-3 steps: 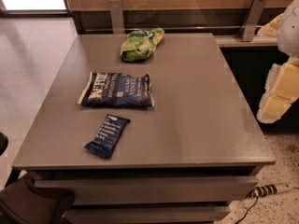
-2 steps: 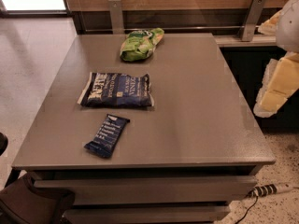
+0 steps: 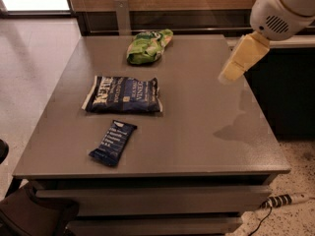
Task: Pick green rice chip bag
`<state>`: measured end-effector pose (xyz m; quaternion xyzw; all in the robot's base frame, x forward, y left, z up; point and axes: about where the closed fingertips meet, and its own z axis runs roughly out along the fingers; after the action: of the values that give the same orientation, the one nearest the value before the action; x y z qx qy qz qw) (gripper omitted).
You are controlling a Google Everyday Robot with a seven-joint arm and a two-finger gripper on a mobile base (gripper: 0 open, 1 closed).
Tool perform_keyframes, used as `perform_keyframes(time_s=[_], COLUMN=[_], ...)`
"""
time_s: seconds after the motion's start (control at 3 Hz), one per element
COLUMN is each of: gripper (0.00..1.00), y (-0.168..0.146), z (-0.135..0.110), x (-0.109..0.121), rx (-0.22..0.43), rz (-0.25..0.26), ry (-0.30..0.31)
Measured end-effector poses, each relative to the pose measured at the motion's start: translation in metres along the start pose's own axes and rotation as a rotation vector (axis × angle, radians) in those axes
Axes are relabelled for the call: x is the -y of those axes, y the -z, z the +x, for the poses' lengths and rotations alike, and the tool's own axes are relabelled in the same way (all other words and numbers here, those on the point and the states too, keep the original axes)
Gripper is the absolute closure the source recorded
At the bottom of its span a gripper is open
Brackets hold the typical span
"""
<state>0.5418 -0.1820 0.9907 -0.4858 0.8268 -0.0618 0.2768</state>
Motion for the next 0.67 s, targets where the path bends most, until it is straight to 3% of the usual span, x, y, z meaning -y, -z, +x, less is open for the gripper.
perform_keyframes(time_s=[0.33,0.67], gripper=[0.00,0.00], y=[-0.021,-0.032], z=[-0.044,-0.104], x=[0.030,0.058], rx=[0.130,0.255], rz=[0.095,0.151], ry=[-0.082,-0.104])
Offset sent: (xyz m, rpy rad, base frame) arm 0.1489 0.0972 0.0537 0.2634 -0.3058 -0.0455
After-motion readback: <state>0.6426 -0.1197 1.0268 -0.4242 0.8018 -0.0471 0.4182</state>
